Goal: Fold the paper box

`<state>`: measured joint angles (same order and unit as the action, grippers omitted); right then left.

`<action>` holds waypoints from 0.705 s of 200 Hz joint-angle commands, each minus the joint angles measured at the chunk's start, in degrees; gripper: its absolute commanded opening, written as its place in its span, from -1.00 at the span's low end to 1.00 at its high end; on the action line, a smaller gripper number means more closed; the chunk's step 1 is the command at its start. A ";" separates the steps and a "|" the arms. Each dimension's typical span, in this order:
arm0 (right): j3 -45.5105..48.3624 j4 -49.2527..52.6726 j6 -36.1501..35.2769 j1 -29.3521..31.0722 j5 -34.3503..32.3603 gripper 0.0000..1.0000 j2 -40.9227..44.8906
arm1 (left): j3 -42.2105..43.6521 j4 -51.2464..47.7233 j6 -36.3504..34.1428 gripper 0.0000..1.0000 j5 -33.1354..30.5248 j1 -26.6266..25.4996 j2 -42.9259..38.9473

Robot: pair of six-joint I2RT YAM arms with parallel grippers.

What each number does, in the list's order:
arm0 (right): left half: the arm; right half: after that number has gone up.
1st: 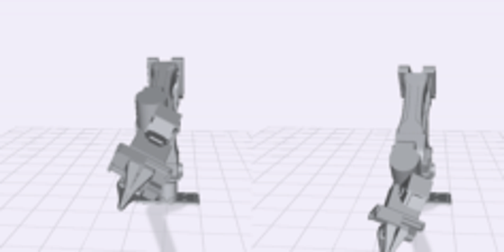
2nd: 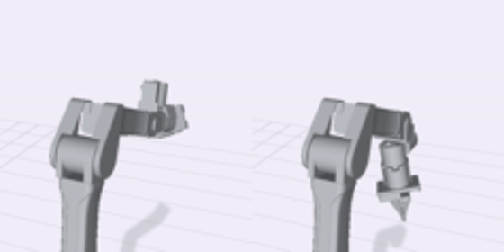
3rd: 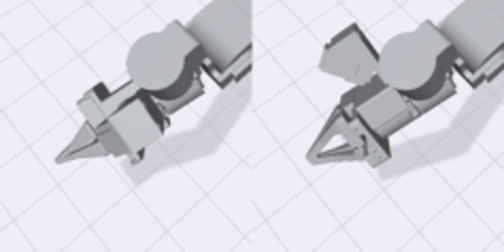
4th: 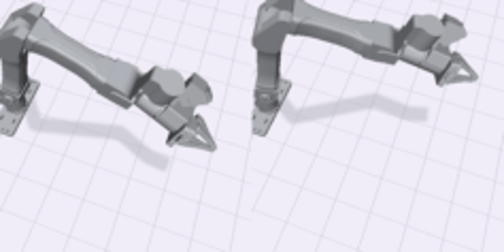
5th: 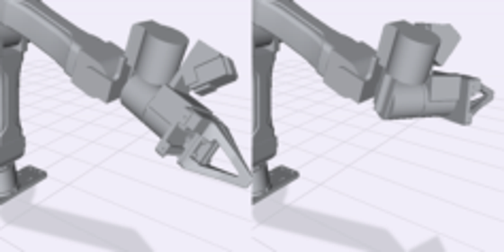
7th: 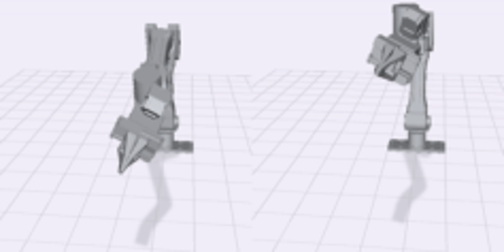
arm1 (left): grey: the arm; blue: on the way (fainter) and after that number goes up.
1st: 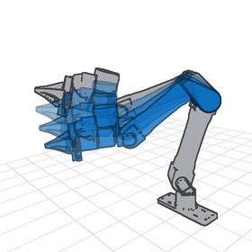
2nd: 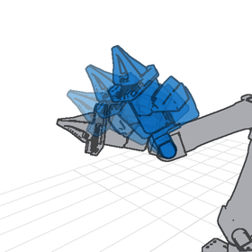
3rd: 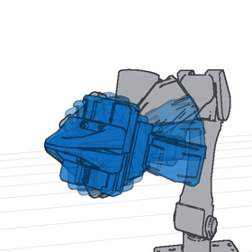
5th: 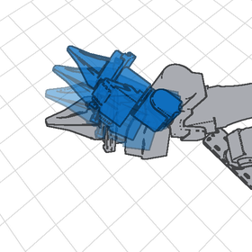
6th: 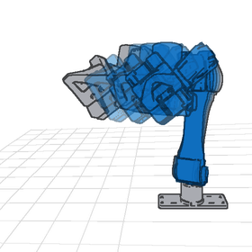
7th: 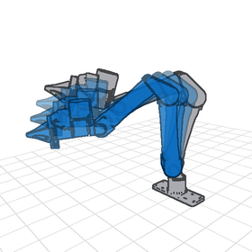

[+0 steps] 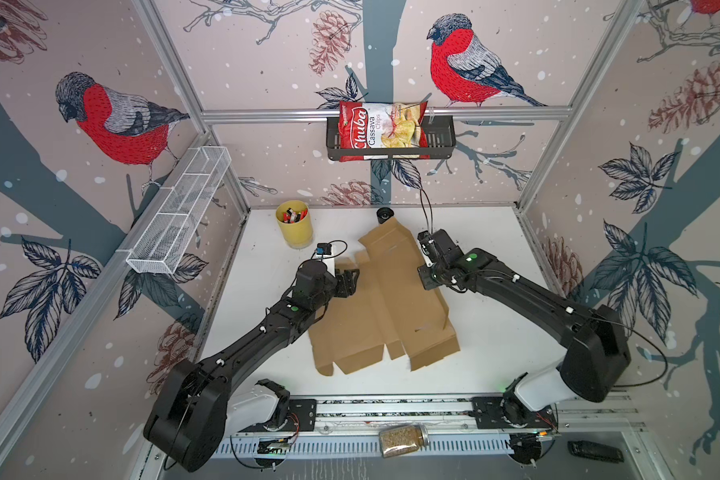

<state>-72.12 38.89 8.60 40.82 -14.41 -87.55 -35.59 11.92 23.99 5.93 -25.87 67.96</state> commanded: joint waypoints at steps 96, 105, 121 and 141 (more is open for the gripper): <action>-11.00 -8.68 -36.61 8.07 -26.86 -1.00 -5.57 | 0.33 -4.73 0.05 0.39 -2.69 1.47 -5.88; -11.37 -10.52 -40.45 8.52 -27.77 -1.00 -5.49 | -0.12 -5.65 0.05 0.39 -3.07 1.76 -6.57; -11.30 -13.07 -47.88 9.79 -28.21 -1.00 -5.23 | -0.86 -7.52 0.17 0.39 -3.60 2.52 -7.90; -10.36 -15.18 -54.07 11.33 -26.74 -1.00 -5.18 | -0.75 -8.32 0.53 0.39 -3.90 3.64 -10.21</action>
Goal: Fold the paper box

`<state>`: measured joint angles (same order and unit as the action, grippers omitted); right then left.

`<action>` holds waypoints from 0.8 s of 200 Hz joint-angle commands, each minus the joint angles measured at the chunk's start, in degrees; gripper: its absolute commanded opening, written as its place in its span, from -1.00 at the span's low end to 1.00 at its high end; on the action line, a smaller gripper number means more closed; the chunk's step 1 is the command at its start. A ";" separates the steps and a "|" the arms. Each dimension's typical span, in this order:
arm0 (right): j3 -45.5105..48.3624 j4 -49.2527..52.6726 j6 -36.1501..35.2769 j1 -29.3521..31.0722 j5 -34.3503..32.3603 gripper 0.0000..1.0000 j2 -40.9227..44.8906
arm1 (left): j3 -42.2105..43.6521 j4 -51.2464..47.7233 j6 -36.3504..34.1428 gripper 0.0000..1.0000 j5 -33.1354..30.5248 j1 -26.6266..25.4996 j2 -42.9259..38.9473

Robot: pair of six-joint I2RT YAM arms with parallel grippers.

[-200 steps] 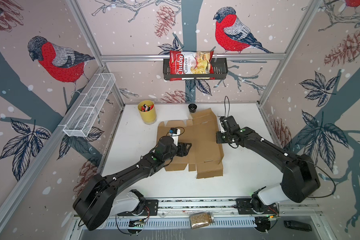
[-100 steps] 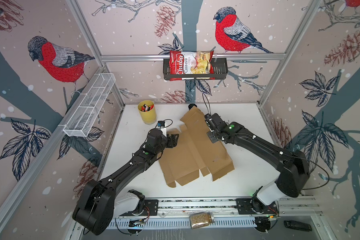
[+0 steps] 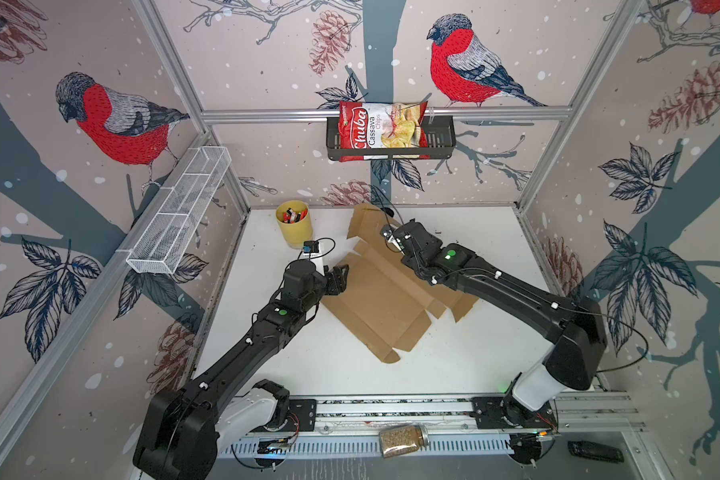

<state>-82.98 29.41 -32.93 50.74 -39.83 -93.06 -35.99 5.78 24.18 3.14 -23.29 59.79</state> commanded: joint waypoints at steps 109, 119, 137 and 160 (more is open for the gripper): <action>18.33 -26.40 -22.93 3.84 2.97 -1.00 2.20 | -2.95 -4.04 5.70 0.49 6.10 5.94 -6.95; 19.26 -27.01 -22.93 3.67 3.55 -1.00 2.24 | -4.67 -3.38 6.25 0.53 7.51 5.97 -5.49; 20.43 -28.17 -22.93 3.31 4.14 -1.00 2.09 | -8.98 -4.03 6.80 0.56 7.50 5.93 -1.22; 22.10 -30.36 -22.80 3.26 4.04 -1.00 1.99 | -16.75 -7.18 5.90 0.56 10.38 5.90 6.93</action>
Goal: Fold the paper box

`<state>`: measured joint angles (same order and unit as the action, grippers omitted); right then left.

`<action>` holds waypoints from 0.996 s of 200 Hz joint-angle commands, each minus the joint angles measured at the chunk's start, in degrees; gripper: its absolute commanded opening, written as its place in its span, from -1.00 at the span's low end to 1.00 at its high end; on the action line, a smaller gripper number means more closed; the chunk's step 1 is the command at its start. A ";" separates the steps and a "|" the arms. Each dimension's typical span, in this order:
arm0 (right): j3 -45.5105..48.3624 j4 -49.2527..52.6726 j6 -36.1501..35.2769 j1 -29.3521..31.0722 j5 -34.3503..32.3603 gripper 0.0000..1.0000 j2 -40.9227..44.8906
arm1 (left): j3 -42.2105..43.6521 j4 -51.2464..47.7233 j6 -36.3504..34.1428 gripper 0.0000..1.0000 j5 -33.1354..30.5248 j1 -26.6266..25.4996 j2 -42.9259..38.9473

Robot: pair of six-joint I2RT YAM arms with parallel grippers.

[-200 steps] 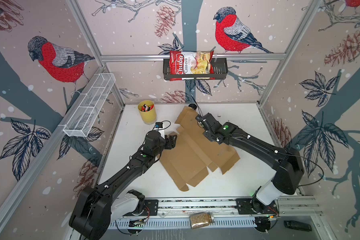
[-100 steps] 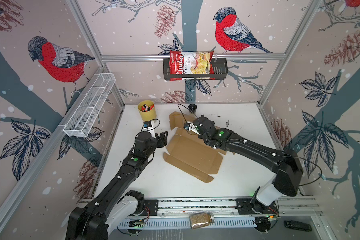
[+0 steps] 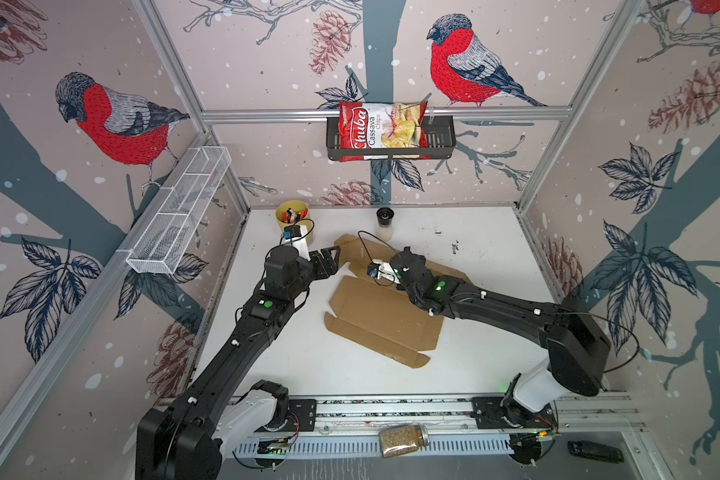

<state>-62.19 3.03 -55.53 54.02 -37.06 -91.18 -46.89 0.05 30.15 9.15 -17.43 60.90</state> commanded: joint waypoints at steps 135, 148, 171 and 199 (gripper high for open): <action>3.66 -7.40 -0.64 -0.41 1.45 -1.00 -0.23 | -28.07 -16.05 -7.13 0.44 6.04 -4.37 29.65; 3.66 -7.42 -0.63 -0.47 1.46 -1.00 -0.43 | -28.16 -15.71 -6.84 0.42 6.40 -4.54 30.42; 3.57 -7.43 -0.63 -0.51 1.46 -1.00 -0.58 | -28.10 -15.11 -6.60 0.40 6.99 -5.24 31.45; 3.48 -7.43 -0.72 -0.52 1.54 -1.00 -0.78 | -27.99 -14.31 -6.28 0.40 7.28 -5.51 32.40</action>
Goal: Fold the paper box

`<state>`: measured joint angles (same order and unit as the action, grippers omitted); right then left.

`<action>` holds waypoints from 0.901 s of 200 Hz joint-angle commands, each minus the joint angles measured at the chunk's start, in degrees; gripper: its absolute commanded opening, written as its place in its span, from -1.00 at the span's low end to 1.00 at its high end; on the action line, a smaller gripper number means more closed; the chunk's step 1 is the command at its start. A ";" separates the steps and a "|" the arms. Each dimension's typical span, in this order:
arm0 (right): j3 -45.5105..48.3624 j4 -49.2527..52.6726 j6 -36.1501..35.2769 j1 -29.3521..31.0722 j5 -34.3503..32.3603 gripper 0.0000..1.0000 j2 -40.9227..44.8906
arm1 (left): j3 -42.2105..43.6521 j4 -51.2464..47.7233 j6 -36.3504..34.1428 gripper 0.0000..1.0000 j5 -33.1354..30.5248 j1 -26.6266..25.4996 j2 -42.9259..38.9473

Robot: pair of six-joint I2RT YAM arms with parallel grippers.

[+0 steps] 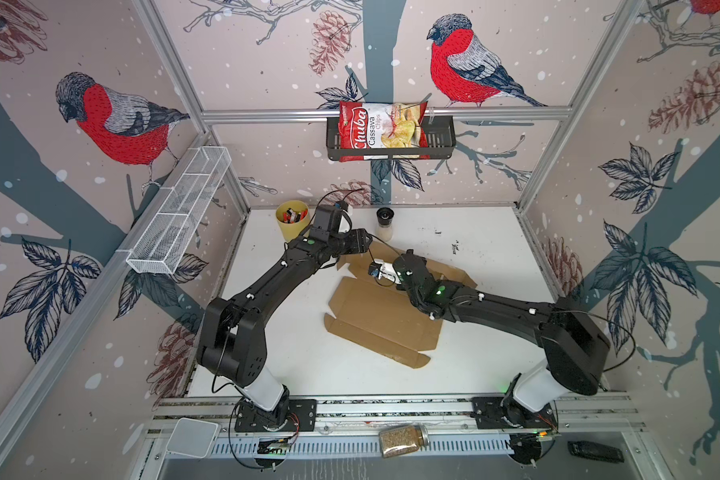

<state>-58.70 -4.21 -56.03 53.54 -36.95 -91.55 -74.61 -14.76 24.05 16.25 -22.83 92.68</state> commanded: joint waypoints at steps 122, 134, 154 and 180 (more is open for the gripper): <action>-0.63 -0.19 -0.22 -0.19 1.69 -1.00 -1.39 | 3.67 8.67 4.48 0.15 6.12 -0.46 1.45; -0.63 -0.10 -0.22 -0.28 1.68 -1.00 -1.49 | 3.67 8.70 4.39 0.10 6.09 -0.46 1.46; -0.63 -0.10 -0.21 -0.36 1.71 -1.00 -1.44 | 3.53 8.47 4.01 0.05 5.98 -0.46 1.41; -0.63 -0.01 -0.22 -0.55 1.81 -1.00 -1.36 | 3.10 6.91 3.21 0.19 4.79 -0.13 0.50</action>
<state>-59.16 -4.45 -56.66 53.10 -37.39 -92.73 -70.96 -8.86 27.70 19.42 -23.18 94.39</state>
